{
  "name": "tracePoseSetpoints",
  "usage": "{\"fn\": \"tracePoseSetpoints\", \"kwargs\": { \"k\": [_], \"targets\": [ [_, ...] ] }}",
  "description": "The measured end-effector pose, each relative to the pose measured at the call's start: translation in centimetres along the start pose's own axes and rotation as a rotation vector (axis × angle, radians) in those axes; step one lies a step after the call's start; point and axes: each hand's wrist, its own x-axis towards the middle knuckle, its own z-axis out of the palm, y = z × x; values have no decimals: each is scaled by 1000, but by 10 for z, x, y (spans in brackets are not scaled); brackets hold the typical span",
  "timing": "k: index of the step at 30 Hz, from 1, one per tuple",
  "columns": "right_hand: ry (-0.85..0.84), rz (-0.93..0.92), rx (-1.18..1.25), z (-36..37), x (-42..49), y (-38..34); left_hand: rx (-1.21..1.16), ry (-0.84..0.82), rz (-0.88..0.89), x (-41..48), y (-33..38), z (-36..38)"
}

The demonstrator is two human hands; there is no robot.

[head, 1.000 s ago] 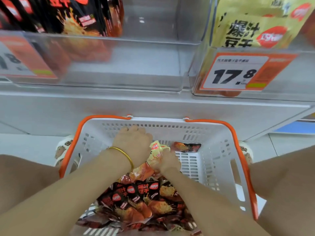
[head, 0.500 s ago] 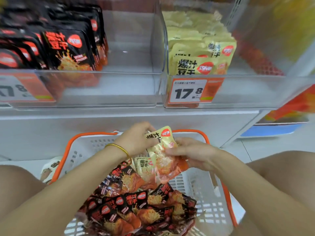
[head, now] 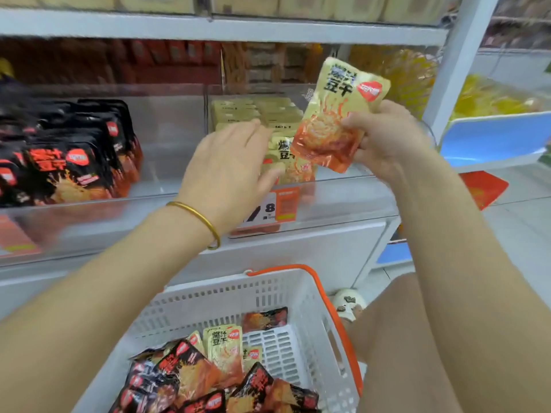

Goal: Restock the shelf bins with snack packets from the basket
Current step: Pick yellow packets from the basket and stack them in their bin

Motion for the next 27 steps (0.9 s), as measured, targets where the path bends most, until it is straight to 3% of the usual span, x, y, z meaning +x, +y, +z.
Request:
{"fn": "tracePoseSetpoints", "kwargs": {
  "k": [5, 14, 18, 21, 23, 25, 27],
  "targets": [
    [-87, 50, -582, 11, 41, 26, 167, -121, -25, 0, 2, 19],
    [-92, 19, -1181, 29, 52, 45, 154, -129, -27, -2, 3, 22],
    [-72, 52, -1184, 29, 51, 45, 51, -37, 18, -4, 0, 17],
    [39, 33, -1089, 26, 42, 36, -55, 172, 107, -23, -2, 12],
    [137, -105, -1156, 24, 19, 27, -99, 266, 137, -46, -5, 13],
    [182, -337, -1156, 23, -16, 19, -125, 258, 141, -72, -11, 19],
    [39, -418, -1096, 30, -51, 26, -123, 127, 134, -97, -24, 33]
  ]
}}
